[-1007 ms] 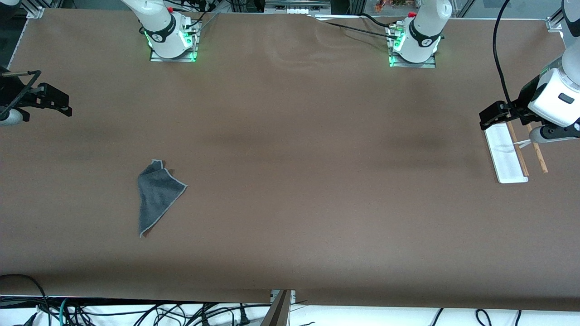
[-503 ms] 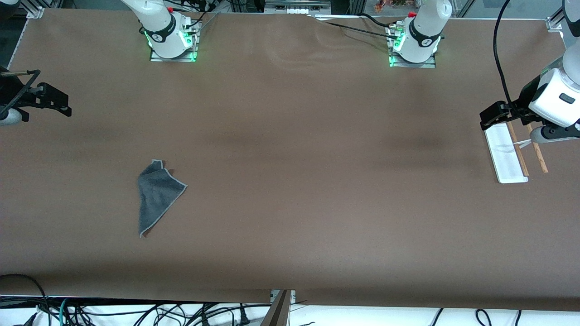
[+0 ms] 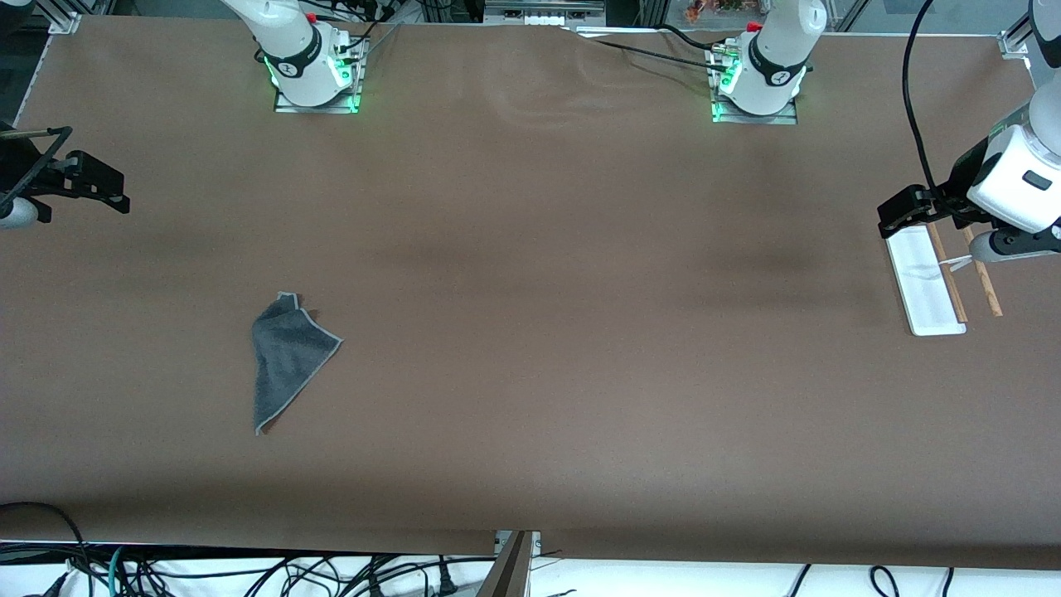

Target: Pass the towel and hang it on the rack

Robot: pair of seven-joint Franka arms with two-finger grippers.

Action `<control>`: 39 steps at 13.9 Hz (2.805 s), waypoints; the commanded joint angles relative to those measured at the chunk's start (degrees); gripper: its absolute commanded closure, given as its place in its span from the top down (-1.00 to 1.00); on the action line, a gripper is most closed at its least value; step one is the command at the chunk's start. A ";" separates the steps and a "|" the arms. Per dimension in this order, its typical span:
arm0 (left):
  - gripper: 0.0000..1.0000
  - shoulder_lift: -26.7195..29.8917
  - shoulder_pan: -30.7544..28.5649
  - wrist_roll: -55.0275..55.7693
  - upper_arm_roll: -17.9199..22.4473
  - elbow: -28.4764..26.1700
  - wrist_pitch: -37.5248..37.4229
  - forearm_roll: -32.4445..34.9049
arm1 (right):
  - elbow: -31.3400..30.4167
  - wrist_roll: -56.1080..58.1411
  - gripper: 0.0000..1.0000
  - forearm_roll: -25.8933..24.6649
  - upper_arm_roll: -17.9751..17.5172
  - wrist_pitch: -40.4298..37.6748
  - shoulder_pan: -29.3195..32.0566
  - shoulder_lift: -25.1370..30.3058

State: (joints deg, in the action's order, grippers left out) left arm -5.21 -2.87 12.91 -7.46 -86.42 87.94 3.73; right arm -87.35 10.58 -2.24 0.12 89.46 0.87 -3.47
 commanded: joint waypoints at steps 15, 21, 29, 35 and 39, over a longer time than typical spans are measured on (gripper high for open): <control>1.00 -0.68 0.06 -0.43 0.17 1.70 -1.11 -0.30 | 1.22 0.76 1.00 1.01 -0.04 12.38 -1.74 -9.52; 1.00 -0.68 0.06 -0.43 0.17 1.70 -1.11 -0.30 | 1.13 0.59 1.00 1.10 -0.04 19.42 -2.80 -18.49; 1.00 -0.68 0.06 -0.43 0.17 1.70 -1.11 -0.30 | 0.69 -0.12 1.00 2.41 -0.21 25.58 -7.73 -28.60; 1.00 -0.68 0.06 -0.43 0.17 1.70 -1.11 -0.21 | -0.62 -0.03 1.00 3.21 -0.21 27.78 -8.52 -34.41; 1.00 -0.68 0.06 -0.43 0.17 1.70 -1.11 -0.21 | -5.89 0.85 1.00 3.03 -0.21 34.97 -9.13 -35.21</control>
State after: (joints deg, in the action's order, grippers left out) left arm -5.23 -2.89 12.91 -7.46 -86.39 87.87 3.73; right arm -90.14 10.45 -0.03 -0.15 121.12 -7.96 -39.51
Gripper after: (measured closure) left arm 0.000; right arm 0.000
